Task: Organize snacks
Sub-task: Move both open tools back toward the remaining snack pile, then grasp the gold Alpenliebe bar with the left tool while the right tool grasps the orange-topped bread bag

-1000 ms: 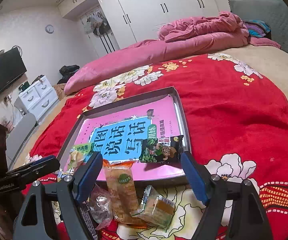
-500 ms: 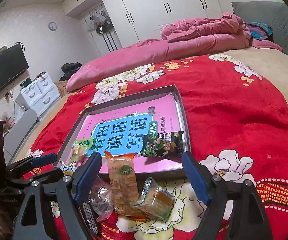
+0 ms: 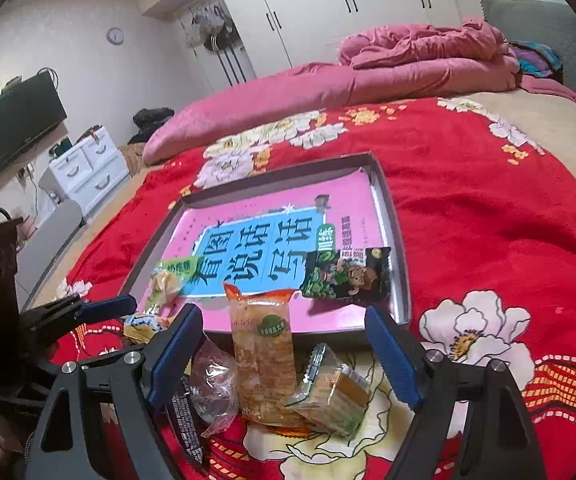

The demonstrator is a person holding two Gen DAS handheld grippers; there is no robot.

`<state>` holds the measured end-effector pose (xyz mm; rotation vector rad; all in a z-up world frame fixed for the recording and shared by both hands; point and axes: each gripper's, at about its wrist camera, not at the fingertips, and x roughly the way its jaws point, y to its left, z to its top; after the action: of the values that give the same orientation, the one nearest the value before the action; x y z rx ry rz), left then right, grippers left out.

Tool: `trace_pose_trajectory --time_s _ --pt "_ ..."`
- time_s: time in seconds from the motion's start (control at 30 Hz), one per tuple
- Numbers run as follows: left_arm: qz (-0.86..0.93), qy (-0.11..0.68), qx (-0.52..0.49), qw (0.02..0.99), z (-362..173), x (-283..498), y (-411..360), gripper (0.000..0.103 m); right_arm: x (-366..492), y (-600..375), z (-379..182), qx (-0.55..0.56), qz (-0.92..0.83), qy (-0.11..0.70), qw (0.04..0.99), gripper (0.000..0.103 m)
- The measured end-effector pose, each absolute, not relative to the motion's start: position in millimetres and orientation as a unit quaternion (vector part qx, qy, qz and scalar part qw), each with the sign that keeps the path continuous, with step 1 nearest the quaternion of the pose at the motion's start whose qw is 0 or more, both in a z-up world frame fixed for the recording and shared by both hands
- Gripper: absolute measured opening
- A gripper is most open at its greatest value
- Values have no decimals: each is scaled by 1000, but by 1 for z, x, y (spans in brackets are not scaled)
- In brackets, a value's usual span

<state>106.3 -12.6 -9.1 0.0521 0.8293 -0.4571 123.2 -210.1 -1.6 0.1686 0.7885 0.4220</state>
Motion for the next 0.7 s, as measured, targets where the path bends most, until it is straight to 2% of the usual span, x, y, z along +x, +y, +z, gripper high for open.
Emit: trace_pose_trajectory --time_s 0.17,0.4,0.63,0.67,0.7 --pt "-227 410 52 882 -16 111 -13 78 127 -201 -5 71 212 387 894 83" --pt "-221 419 30 880 -20 117 -5 78 128 -194 -8 64 218 389 893 82" --pt "-204 419 35 884 -22 120 -7 74 130 -185 -14 46 224 398 888 62" --pt "-200 419 34 885 -22 120 -6 73 131 -184 -14 45 224 398 888 60" --pt "-194 420 34 886 -23 121 -5 67 131 -184 -15 45 225 399 888 58"
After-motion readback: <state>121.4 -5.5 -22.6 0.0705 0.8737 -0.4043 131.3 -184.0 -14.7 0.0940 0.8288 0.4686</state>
